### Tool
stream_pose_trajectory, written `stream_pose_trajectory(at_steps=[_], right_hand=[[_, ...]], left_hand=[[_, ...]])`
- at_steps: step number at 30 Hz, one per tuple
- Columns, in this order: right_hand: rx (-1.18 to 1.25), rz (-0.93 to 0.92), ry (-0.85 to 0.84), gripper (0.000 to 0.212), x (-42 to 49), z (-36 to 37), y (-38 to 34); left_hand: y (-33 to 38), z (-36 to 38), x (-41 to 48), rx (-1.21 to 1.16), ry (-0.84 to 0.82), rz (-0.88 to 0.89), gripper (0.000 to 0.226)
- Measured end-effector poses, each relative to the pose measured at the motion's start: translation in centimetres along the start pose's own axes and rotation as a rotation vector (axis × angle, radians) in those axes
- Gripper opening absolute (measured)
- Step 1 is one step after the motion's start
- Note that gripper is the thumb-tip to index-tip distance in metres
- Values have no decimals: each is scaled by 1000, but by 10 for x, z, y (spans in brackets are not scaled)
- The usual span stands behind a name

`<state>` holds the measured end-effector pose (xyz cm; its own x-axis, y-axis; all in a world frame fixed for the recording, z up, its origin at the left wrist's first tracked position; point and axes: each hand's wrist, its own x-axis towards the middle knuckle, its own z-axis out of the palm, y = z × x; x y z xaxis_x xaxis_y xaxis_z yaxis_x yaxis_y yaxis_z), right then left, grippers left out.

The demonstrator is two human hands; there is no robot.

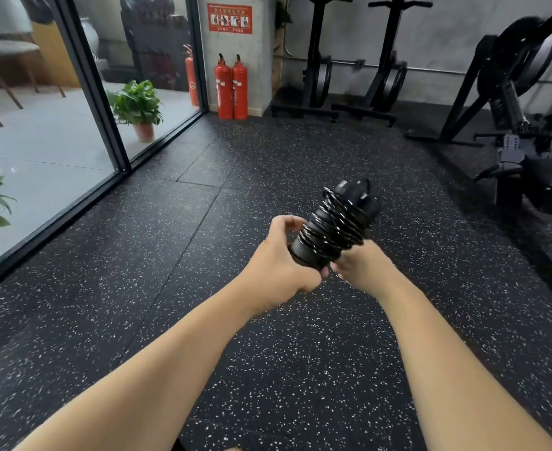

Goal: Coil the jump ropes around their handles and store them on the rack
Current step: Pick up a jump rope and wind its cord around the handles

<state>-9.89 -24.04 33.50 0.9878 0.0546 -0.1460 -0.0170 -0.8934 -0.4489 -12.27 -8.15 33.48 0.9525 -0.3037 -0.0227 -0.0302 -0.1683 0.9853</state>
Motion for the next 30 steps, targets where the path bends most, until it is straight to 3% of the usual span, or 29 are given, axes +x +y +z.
stream_pose_trajectory(at_steps=[2, 7, 9, 11, 14, 18, 20, 22, 26, 30], right_hand=[[-110, -73, 25, 28, 5, 4, -3], [-32, -19, -22, 42, 0, 11, -17], [-102, -83, -79, 27, -10, 14, -28], [-122, -129, -78, 15, -14, 15, -34], [-5, -168, 15, 15, -14, 16, -35], [175, -162, 184, 16, -16, 16, -39], [309, -107, 191, 16, -18, 19, -42], [441, -55, 196, 23, -19, 19, -44], [445, -30, 290, 37, -18, 13, -40], [455, -63, 252, 38, -16, 3, -30]], left_hand=[[3, 0, 1, -109, 31, -23, 61], [-5, -5, 10, -200, 230, -249, 39], [-12, -10, 17, -88, 378, -291, 17], [-17, -14, 21, 162, 439, -257, 12], [-21, -10, 21, 477, 418, -230, 32], [-24, 2, 18, 583, 373, -193, 72], [-22, 4, 19, 629, 349, -208, 102], [-19, 6, 17, 645, 323, -196, 115], [-13, 5, 13, 584, 178, -144, 111], [-1, -15, 6, 86, 73, -251, 88]])
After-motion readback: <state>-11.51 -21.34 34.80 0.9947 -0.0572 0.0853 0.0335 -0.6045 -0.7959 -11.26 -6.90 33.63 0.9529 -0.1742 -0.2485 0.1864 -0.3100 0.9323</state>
